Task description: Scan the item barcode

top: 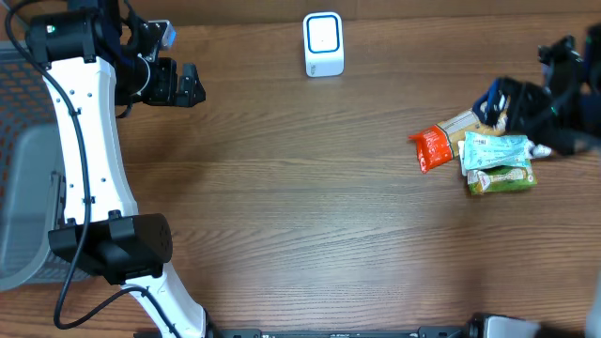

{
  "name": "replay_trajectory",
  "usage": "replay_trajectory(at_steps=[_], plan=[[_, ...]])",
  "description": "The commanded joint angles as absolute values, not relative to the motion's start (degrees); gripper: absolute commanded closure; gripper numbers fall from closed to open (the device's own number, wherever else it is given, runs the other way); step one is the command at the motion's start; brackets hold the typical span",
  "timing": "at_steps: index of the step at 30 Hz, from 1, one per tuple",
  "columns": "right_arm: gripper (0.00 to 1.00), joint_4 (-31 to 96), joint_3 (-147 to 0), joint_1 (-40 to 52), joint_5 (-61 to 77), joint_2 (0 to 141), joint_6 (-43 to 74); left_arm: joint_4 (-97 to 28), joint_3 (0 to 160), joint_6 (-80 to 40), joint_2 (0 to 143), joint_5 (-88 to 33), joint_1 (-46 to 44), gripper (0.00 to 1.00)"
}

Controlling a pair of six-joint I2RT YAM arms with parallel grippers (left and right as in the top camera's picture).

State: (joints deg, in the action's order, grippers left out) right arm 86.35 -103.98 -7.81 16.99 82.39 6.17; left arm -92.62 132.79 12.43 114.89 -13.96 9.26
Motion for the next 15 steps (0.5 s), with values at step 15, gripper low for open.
replay_trajectory(at_steps=[15], plan=[[0.0, 96.71, -105.41, -7.7, 11.84, 61.41, 5.76, -92.55, 133.14, 13.3, 115.5, -14.48, 9.37, 0.01]])
